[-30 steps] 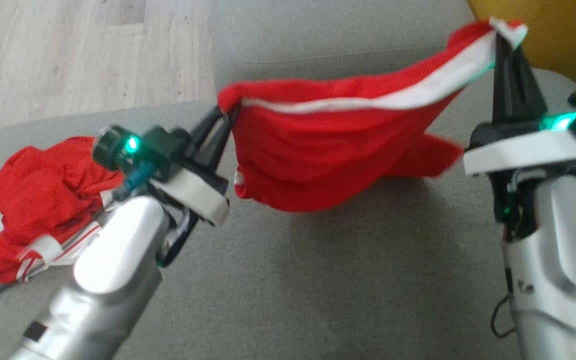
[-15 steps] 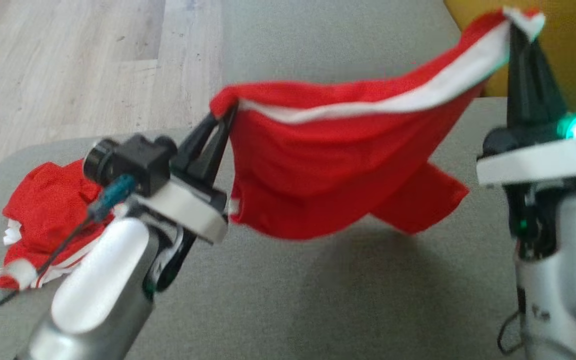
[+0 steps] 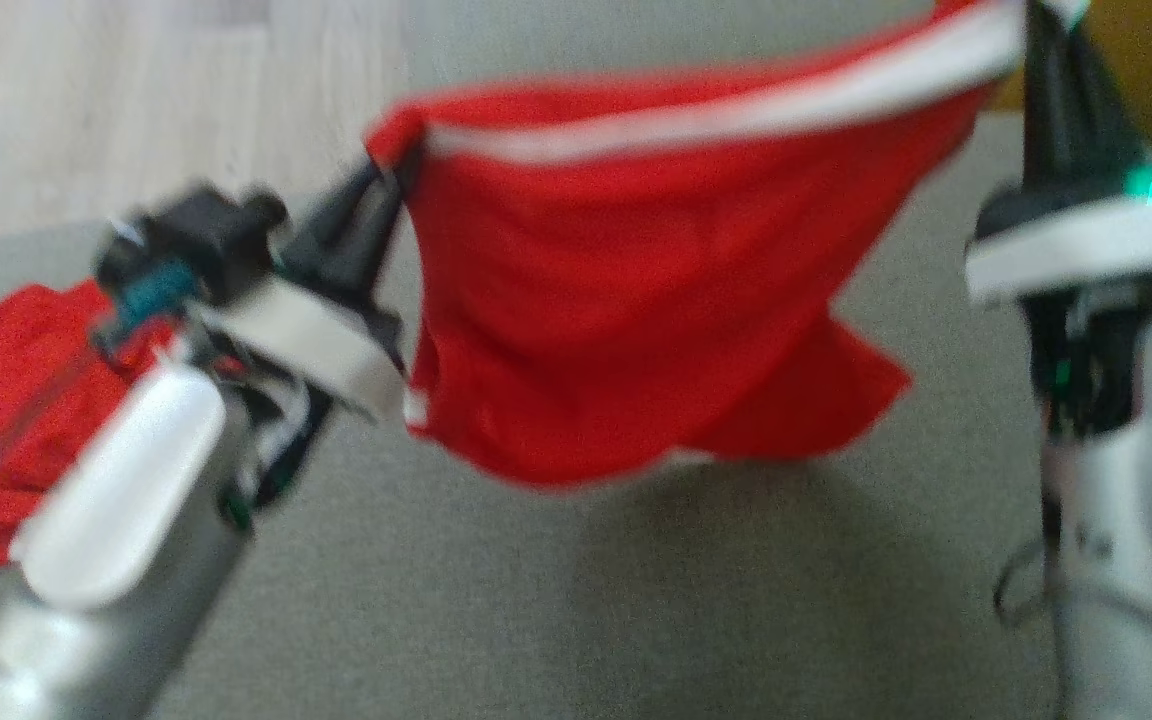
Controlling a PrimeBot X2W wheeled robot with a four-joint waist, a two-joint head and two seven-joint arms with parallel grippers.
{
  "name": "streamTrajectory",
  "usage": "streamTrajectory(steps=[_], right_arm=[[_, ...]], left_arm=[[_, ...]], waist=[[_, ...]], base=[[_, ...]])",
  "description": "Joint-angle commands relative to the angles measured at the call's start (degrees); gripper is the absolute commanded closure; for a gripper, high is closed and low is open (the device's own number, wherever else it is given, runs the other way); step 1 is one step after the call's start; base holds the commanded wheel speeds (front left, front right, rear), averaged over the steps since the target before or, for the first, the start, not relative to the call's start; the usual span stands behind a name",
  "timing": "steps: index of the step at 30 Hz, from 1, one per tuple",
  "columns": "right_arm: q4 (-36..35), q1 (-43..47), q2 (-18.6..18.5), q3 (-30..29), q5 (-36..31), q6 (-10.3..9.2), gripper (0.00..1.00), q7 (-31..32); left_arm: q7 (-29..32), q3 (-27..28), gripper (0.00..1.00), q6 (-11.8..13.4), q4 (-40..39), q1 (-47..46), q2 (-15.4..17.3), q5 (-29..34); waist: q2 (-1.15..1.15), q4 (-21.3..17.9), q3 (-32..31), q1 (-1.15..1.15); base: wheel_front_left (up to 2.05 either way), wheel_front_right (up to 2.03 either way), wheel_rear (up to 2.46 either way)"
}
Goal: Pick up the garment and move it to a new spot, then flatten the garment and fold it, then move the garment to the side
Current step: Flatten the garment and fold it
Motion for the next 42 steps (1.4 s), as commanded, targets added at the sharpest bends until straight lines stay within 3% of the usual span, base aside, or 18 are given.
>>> streamTrajectory(steps=[1,7,12,16,22,28,36,42], right_arm=[[1.91,-9.79,-0.08,0.96,0.61,0.42,1.00,-1.06],[20.49,-30.54,-0.08,0.34,4.35,0.42,1.00,-7.83],[36.05,-44.81,-0.08,-0.25,4.29,0.42,1.00,-17.01],[44.47,-52.04,-0.08,-0.86,4.12,0.42,1.00,-20.68],[51.61,-52.53,-0.08,-0.48,5.03,0.42,1.00,-21.35],[54.36,-43.37,-0.08,-0.56,3.12,0.42,1.00,-21.38],[59.05,-33.45,-0.24,0.07,0.40,0.42,1.00,-21.39],[63.09,-28.34,-1.38,0.96,1.88,0.42,1.00,-20.39]], left_arm=[[-0.28,4.10,1.00,-1.60,1.81,-9.06,2.13,0.03],[-3.68,5.44,1.00,-5.93,15.93,-26.11,0.93,0.76],[-9.63,5.38,1.00,-7.16,27.88,-38.24,-1.63,1.66],[-15.25,4.82,1.00,-7.59,35.46,-44.96,-2.96,2.59],[-20.37,2.54,1.00,-7.91,42.80,-47.61,-4.79,2.27],[-22.61,-6.95,1.00,-7.98,45.37,-41.77,-5.80,1.87],[-22.78,-11.96,1.00,-7.99,40.84,-29.12,-4.73,-1.08],[-22.79,-14.15,1.00,-7.99,38.39,-19.70,-4.31,1.87]], waist=[[0.00,-2.07,6.83,0.00],[0.00,-2.97,16.98,0.00],[0.00,-3.11,21.14,0.00],[0.00,-3.15,24.07,0.00],[0.00,-2.89,27.32,0.00],[0.00,-0.97,28.51,0.00],[0.00,0.85,23.10,0.00],[0.00,1.41,17.59,0.00]], base=[[0.00,0.00,0.00],[0.00,0.00,0.00],[0.00,0.00,0.00],[0.00,0.00,0.00],[0.00,0.00,0.00],[0.00,0.00,0.00],[0.00,0.00,0.00],[0.00,0.00,0.00]])
